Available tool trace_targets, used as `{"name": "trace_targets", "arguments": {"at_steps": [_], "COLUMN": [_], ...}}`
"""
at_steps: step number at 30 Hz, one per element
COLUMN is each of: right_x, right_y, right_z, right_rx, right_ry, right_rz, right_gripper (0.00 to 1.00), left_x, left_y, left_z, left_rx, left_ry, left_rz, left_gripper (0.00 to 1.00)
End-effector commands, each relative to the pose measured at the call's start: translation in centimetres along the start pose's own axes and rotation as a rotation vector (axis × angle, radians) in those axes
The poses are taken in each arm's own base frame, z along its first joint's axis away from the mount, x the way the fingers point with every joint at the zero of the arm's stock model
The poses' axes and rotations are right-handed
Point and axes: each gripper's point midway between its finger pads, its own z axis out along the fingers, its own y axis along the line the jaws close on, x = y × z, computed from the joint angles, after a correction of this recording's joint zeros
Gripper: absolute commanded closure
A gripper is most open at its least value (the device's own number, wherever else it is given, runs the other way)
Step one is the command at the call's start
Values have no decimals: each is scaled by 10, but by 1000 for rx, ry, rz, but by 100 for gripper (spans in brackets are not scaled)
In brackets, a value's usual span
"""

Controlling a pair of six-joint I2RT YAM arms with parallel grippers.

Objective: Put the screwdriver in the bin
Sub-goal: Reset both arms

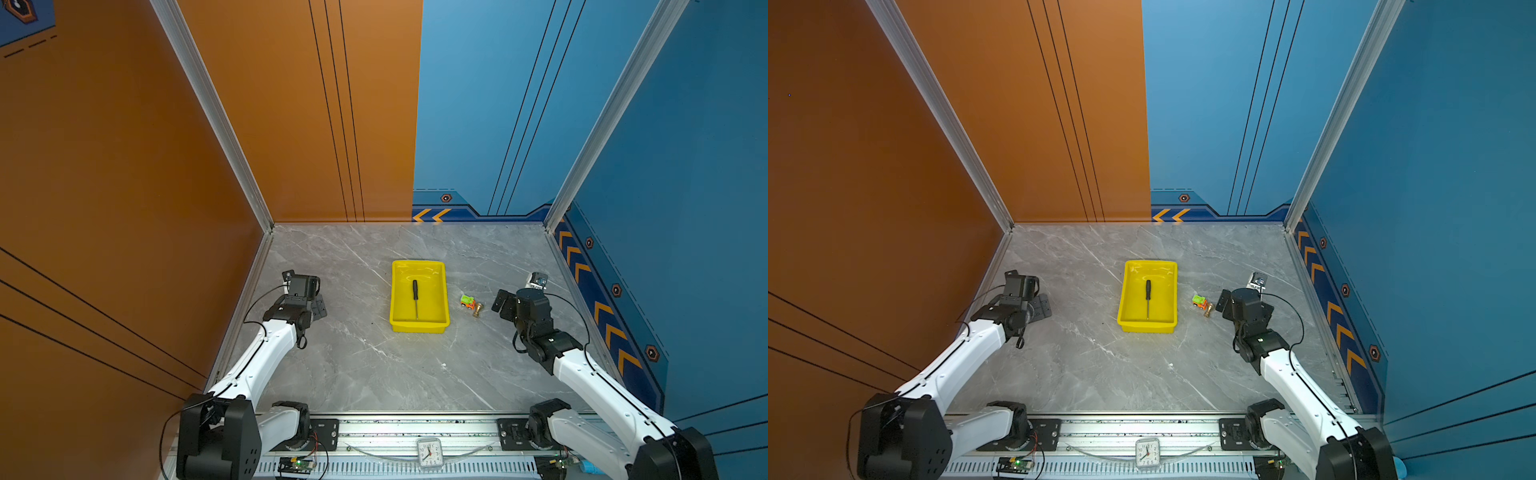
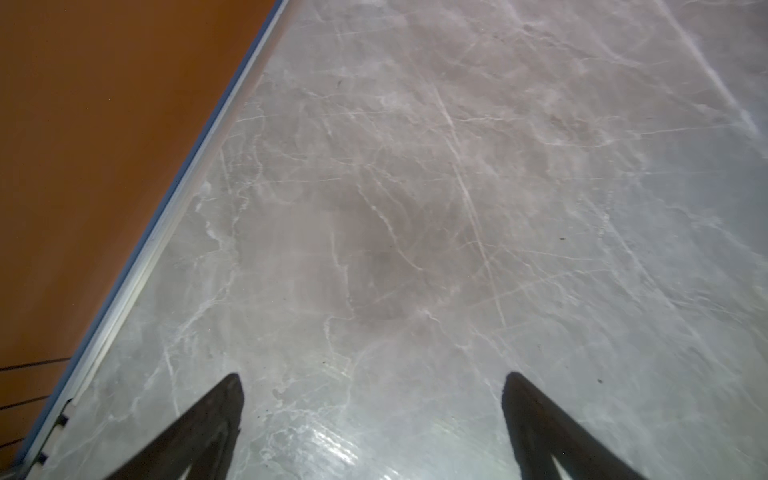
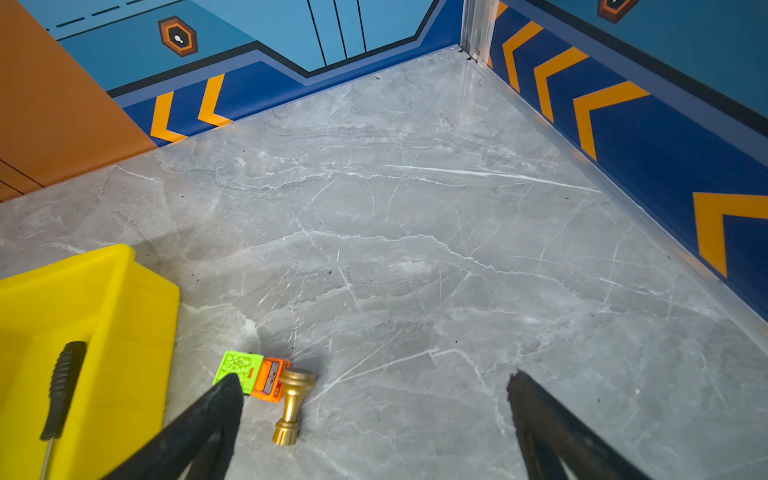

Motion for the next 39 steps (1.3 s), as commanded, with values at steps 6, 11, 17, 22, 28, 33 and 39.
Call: {"name": "trace_targets", "arguments": {"at_steps": [6,11,17,22,28,33,39], "right_x": [-20,-14,4,-4,-10,-11,-1], "right_y": [1,-3,-16,-11,-12,-28,-25], "right_z": [27,43,53,63,77,80,91], "right_rx": [-21,1,2,-27,-16,-42,-46], "right_ry": [-76,-47,-82,-141,-136,-214,-206], "right_rz": [-139,-222,-192,-181,-204,-127,-140], "right_gripper": [0,0,0,0,0,0,0], "left_x": [-7,-15,-23,-26,-42,-52,-49], "left_y": [12,-6,-27,-31,-41,-46,-47], "left_z": [19,24,20,24,30,36,48], "left_rx": [-87,14,162,205,241,247,227], "left_ry": [-83,-209,-413,-464,-518,-549,-548], "left_rz": [51,87,127,96,80,72,60], "left_gripper": [2,2,2,2,2,2,2]}}
